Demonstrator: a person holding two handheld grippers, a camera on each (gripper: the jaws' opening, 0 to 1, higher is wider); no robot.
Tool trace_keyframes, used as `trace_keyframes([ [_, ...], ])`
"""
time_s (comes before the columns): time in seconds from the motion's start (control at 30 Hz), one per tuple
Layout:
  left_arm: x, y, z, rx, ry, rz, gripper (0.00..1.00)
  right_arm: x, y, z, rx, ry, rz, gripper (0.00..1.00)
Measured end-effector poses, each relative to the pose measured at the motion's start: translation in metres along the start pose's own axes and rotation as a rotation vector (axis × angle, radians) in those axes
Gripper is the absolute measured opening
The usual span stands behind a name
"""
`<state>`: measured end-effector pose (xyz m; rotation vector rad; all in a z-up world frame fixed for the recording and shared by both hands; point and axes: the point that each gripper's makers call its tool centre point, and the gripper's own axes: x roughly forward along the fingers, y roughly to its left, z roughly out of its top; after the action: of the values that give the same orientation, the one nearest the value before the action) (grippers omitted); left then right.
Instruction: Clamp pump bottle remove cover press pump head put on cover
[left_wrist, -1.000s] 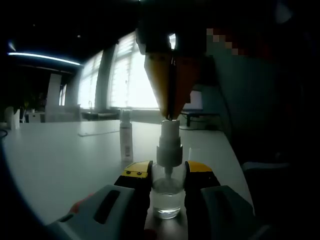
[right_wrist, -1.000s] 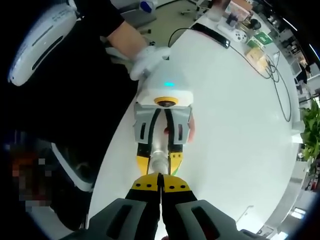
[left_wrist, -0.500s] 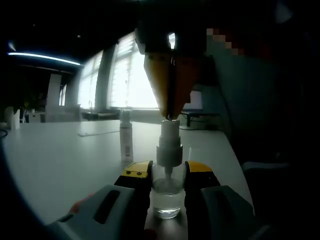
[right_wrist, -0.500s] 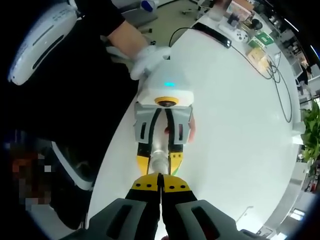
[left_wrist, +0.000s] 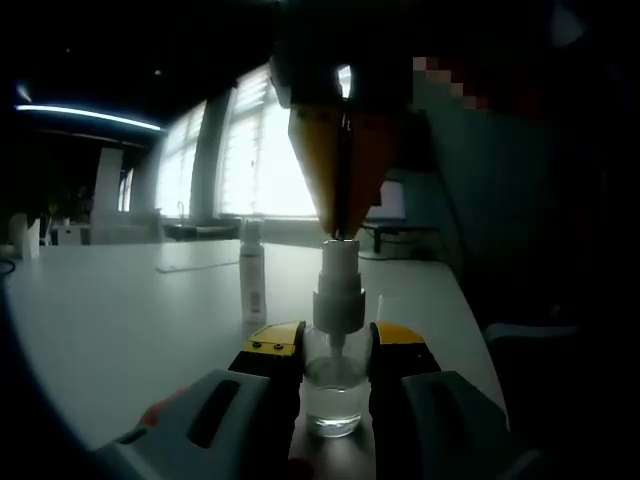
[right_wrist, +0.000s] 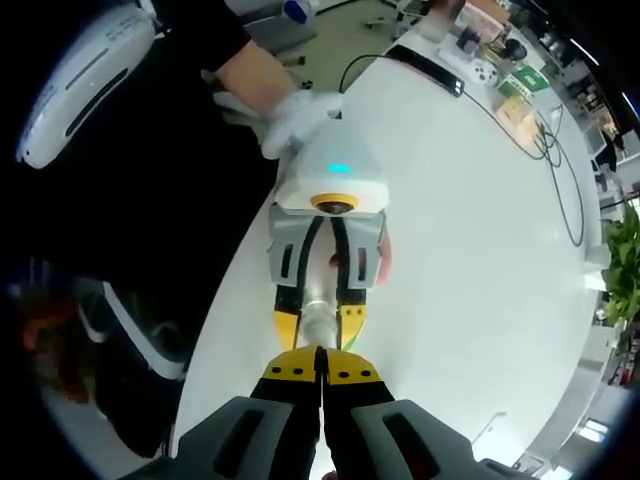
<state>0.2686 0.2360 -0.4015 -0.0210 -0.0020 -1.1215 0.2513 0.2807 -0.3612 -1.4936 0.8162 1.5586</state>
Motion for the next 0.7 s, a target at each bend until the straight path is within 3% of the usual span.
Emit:
trace_keyframes([
  [0.7,-0.0003,0.0007,-0.0002,0.002,0.000,0.000,0.16,-0.0008,-0.0006,-0.0004,0.027,-0.007,0.004,0.00],
])
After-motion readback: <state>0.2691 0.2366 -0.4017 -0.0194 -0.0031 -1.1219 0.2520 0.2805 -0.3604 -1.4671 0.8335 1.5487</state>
